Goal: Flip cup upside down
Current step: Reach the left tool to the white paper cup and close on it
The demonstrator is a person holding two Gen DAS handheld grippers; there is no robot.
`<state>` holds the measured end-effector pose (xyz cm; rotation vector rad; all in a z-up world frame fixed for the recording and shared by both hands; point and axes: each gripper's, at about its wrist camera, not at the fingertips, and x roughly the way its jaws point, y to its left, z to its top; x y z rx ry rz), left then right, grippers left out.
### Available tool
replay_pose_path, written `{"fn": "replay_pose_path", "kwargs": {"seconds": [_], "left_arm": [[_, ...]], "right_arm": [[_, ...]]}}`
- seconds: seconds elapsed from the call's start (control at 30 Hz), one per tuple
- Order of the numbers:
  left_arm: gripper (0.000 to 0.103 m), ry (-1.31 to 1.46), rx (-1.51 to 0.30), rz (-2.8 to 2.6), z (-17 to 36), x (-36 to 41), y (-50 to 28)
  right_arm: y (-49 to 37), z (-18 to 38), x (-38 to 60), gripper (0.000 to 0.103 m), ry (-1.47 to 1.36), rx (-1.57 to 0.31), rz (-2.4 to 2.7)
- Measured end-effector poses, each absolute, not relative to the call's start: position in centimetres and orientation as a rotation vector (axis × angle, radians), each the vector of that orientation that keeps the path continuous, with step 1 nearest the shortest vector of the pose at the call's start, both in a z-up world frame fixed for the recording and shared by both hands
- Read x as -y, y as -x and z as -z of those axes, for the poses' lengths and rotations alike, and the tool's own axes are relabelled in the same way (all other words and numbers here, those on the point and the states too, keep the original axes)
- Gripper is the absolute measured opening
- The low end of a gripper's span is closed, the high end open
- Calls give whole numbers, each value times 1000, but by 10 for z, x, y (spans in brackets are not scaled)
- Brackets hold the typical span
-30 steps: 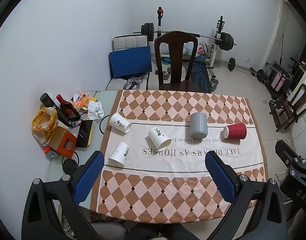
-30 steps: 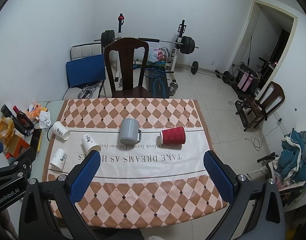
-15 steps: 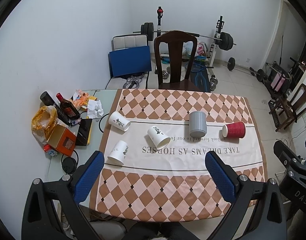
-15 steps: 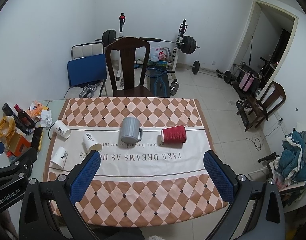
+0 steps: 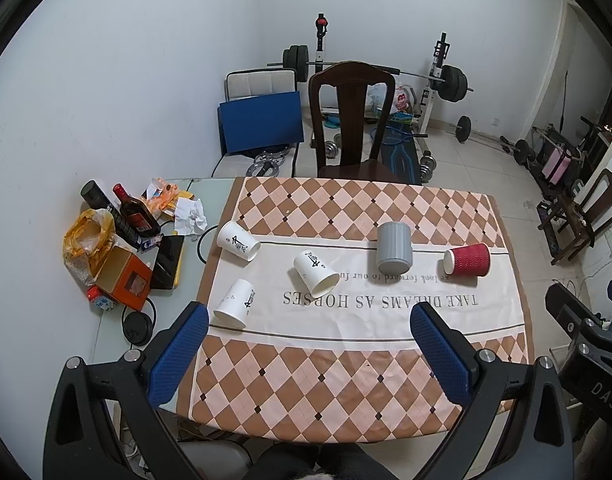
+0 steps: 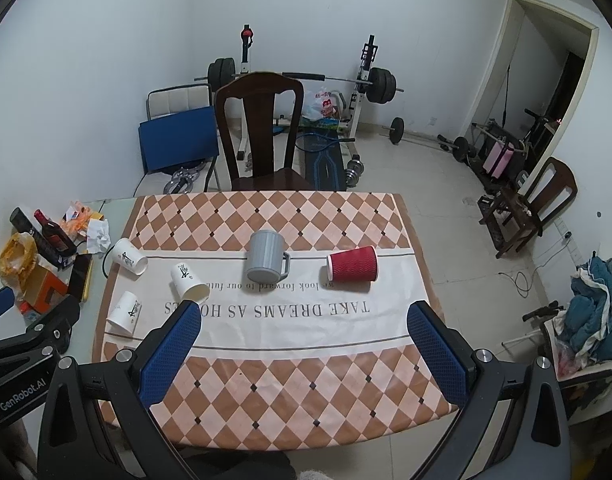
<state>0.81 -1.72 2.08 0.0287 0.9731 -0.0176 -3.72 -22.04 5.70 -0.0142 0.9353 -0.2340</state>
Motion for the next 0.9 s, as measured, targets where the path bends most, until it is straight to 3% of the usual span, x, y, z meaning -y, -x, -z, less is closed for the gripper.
{"fn": "replay_pose_path", "kwargs": {"seconds": [0.23, 0.7, 0.9], "left_arm": [[103, -95, -1016, -63, 40, 13, -25], [103, -240, -1315, -122, 216, -5, -95], [103, -584, -1363, 30, 265, 12, -129]], "right_arm": [[10, 3, 232, 103, 5, -1071, 228], [-48, 239, 258, 103, 48, -1490, 199], [-69, 294, 254, 103, 71, -1617, 224]]}}
